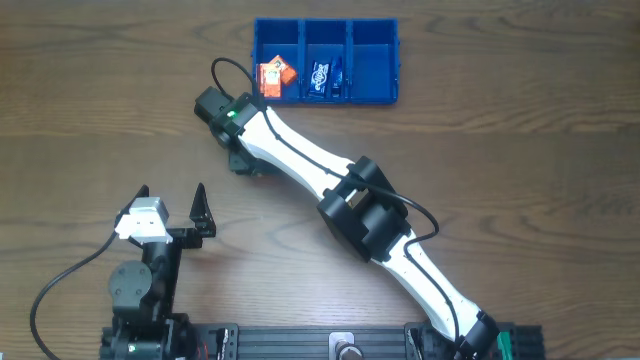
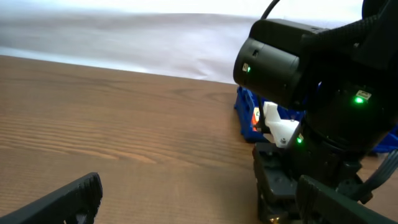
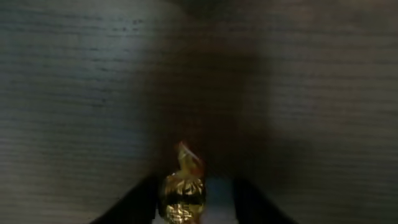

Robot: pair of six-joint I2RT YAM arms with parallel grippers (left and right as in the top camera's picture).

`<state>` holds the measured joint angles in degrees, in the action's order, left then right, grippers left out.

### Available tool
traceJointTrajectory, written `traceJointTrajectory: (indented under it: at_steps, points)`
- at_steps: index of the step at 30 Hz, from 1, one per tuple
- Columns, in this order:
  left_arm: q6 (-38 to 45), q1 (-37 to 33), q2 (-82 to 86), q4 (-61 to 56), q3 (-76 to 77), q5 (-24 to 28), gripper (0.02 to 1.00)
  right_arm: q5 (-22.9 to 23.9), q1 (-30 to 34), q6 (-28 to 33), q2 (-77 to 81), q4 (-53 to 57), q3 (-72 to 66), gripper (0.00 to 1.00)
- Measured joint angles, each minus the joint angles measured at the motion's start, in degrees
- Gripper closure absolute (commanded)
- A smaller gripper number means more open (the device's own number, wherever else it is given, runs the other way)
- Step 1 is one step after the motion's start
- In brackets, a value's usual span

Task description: Sort Candies Into Trays

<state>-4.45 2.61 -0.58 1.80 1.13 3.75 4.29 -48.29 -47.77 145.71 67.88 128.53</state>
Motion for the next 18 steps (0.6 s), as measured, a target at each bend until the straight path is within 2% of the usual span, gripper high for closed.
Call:
traceJointTrajectory:
  at_steps: [4,13,18]
  points:
    - [0.0,0.0,0.0,0.0,0.0,0.0,0.02,-0.15,0.0,-0.17,0.02,-0.15,0.0,0.818]
    - [0.0,0.0,0.0,0.0,0.0,0.02,0.02,0.63,0.39,2.16,-1.16,0.28,-0.11,0.827]
    - [0.0,0.0,0.0,-0.02,0.0,0.0,0.023,5.46,5.09,7.02,-14.71,1.11,-0.46,0.827]
